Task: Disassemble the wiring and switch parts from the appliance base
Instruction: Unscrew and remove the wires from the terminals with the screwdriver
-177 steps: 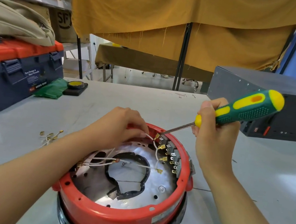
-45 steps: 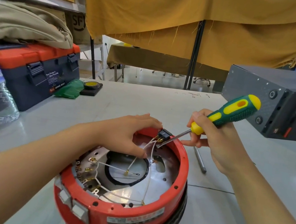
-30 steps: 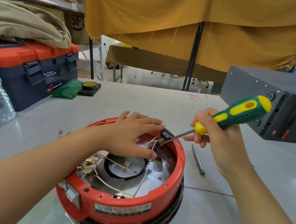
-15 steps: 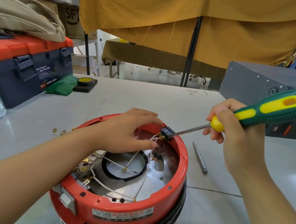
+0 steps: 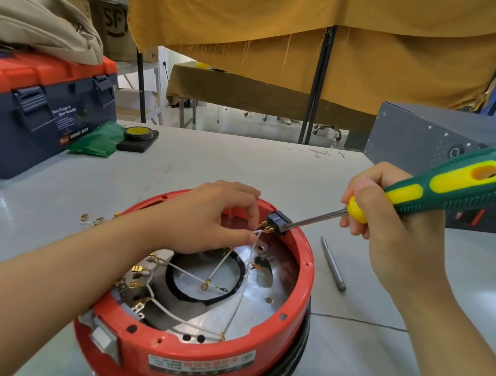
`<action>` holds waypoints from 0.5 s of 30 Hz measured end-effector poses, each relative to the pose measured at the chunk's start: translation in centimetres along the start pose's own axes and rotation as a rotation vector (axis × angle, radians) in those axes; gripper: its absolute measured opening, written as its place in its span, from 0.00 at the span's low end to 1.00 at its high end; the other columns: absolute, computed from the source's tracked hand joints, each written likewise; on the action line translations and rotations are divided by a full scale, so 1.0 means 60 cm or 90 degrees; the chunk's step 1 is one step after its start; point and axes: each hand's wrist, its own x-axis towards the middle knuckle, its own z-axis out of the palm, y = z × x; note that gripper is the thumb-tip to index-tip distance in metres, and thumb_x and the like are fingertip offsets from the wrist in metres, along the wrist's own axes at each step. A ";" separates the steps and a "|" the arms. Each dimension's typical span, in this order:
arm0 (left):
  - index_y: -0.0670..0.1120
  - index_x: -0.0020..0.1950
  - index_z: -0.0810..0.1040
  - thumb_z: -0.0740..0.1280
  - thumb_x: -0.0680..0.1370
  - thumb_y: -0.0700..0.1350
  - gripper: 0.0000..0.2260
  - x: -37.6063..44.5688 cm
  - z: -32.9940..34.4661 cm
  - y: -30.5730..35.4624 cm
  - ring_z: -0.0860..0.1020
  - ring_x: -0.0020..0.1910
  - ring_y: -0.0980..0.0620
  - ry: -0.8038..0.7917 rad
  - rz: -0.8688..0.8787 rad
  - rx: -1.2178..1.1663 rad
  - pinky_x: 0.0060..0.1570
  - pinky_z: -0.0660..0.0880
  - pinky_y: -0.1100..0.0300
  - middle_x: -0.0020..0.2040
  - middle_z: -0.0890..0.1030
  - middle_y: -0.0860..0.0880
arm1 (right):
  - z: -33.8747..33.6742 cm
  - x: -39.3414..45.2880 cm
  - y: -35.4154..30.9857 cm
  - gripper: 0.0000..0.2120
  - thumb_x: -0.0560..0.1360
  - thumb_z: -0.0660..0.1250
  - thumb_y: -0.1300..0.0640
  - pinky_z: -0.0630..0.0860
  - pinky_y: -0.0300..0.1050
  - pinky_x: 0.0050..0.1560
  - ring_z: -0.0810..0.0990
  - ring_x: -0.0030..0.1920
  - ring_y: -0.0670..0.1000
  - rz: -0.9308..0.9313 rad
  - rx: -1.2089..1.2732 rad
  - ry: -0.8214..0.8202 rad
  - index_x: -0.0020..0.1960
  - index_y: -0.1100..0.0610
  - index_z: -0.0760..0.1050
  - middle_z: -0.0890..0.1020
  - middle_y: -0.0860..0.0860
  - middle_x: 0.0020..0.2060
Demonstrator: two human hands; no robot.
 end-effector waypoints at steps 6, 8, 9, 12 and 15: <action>0.54 0.42 0.78 0.68 0.75 0.51 0.03 0.000 0.000 0.003 0.60 0.58 0.75 -0.001 -0.007 0.009 0.55 0.61 0.74 0.68 0.70 0.56 | 0.003 -0.003 0.003 0.15 0.70 0.59 0.50 0.67 0.28 0.29 0.74 0.27 0.46 -0.021 -0.049 -0.008 0.33 0.62 0.70 0.74 0.53 0.30; 0.54 0.42 0.78 0.68 0.75 0.51 0.04 0.000 0.000 0.004 0.60 0.58 0.75 0.000 -0.006 0.009 0.54 0.60 0.77 0.69 0.70 0.57 | 0.003 -0.003 0.003 0.15 0.70 0.59 0.50 0.67 0.28 0.29 0.74 0.27 0.45 -0.020 -0.045 -0.002 0.33 0.61 0.70 0.74 0.54 0.30; 0.54 0.42 0.78 0.68 0.75 0.51 0.04 0.000 0.000 0.005 0.60 0.58 0.74 -0.002 -0.009 0.009 0.55 0.60 0.75 0.69 0.70 0.57 | 0.003 -0.002 0.002 0.14 0.70 0.59 0.50 0.67 0.28 0.29 0.74 0.27 0.45 -0.020 -0.041 0.000 0.33 0.60 0.70 0.74 0.53 0.30; 0.54 0.42 0.78 0.68 0.75 0.51 0.04 -0.001 -0.001 0.005 0.61 0.60 0.72 -0.005 -0.019 0.004 0.58 0.61 0.66 0.70 0.69 0.56 | 0.002 -0.003 0.001 0.13 0.70 0.59 0.50 0.67 0.27 0.29 0.75 0.27 0.45 -0.023 -0.037 0.006 0.32 0.58 0.70 0.75 0.51 0.29; 0.54 0.41 0.78 0.68 0.75 0.51 0.04 -0.001 -0.001 0.005 0.62 0.58 0.74 -0.007 -0.020 0.000 0.55 0.61 0.75 0.69 0.69 0.57 | 0.001 -0.003 0.000 0.14 0.70 0.58 0.51 0.67 0.29 0.29 0.73 0.27 0.47 -0.034 -0.053 0.002 0.33 0.60 0.69 0.74 0.54 0.30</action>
